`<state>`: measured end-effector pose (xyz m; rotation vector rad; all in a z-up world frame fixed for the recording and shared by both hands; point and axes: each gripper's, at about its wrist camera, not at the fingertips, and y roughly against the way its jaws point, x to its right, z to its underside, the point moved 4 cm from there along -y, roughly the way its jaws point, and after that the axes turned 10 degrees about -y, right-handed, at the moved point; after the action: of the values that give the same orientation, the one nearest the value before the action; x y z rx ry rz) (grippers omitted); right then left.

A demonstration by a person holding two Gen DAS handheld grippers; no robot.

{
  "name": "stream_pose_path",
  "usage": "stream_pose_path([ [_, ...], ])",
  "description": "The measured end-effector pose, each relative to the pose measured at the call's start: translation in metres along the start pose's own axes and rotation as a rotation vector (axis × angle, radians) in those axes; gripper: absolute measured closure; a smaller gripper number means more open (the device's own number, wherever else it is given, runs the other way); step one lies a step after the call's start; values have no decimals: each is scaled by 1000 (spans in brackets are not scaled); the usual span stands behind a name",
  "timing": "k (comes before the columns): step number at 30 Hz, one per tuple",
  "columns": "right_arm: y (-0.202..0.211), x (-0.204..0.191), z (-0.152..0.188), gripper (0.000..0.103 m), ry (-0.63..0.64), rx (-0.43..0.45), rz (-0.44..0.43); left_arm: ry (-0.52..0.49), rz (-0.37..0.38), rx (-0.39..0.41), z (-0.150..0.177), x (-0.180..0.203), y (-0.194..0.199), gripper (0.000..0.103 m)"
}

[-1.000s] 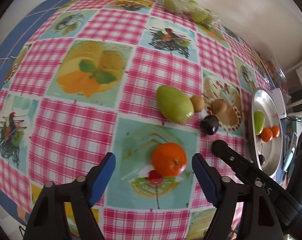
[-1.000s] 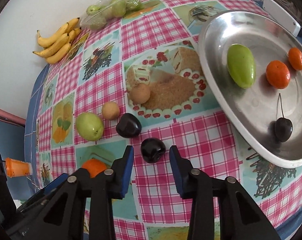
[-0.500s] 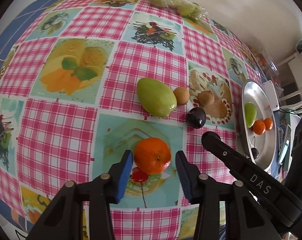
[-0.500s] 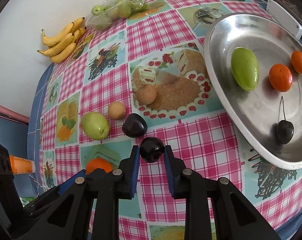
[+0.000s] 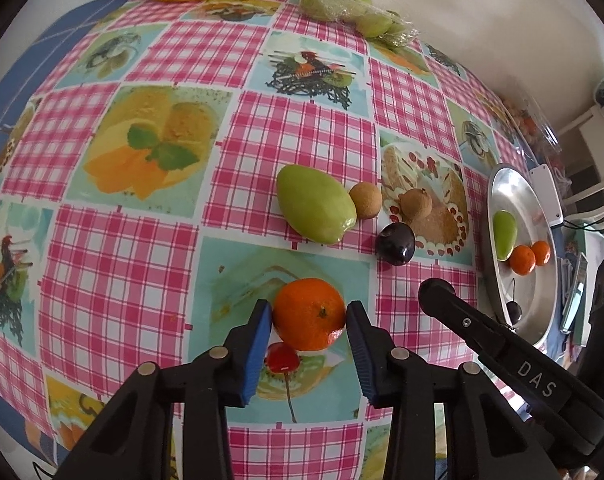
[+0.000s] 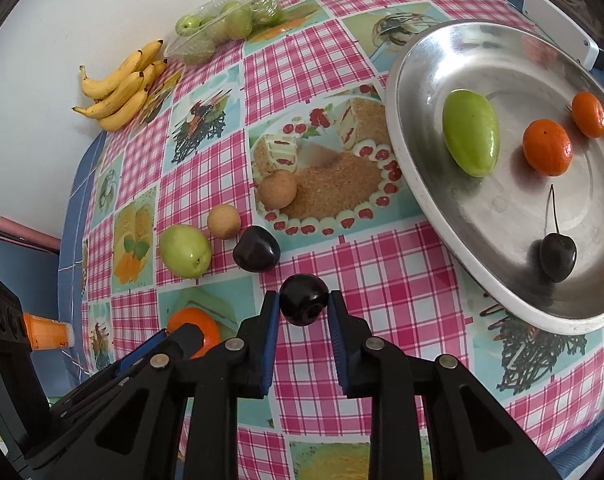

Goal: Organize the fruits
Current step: 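Carry the tangerine in the left tool and plum in the right tool to the bowl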

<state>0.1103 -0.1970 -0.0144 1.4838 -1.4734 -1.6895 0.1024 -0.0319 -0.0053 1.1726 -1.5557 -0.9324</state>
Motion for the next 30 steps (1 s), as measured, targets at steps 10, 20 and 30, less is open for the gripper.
stream_pose_path([
  [10,10,0,-2,78,3,7,-27,22,6,48,-5,-4,12,75],
  [20,14,5,-3,78,-4,6,-31,39,-62,11,-4,-8,3,48],
  [30,15,6,-2,78,-7,4,-33,45,9,-22,0,-1,-8,60],
])
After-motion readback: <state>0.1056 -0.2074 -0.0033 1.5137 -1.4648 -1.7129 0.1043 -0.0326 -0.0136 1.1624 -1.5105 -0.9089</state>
